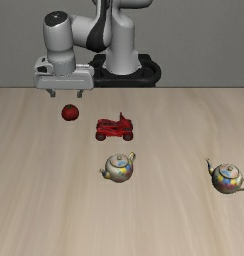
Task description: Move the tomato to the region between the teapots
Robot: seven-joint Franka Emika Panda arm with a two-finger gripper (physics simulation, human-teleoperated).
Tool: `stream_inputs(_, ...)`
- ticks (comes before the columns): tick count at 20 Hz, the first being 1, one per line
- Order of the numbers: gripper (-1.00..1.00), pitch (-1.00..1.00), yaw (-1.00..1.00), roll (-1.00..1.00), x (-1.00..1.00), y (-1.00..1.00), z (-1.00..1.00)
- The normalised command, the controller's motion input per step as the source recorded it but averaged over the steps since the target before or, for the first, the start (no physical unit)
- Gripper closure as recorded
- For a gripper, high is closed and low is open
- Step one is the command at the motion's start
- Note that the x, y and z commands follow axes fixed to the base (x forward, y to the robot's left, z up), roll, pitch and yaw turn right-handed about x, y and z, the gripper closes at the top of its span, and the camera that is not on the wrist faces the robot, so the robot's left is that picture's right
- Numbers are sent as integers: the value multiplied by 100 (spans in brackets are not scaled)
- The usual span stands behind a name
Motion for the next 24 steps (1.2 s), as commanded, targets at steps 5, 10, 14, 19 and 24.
stream_inputs(5,-100,0,0,0,0,0,-100)
stream_inputs(10,100,0,0,0,0,0,0)
stream_inputs(14,100,0,0,0,0,100,0)
stream_inputs(19,100,0,0,0,0,100,0)
stream_inputs(24,100,0,0,0,0,100,0)
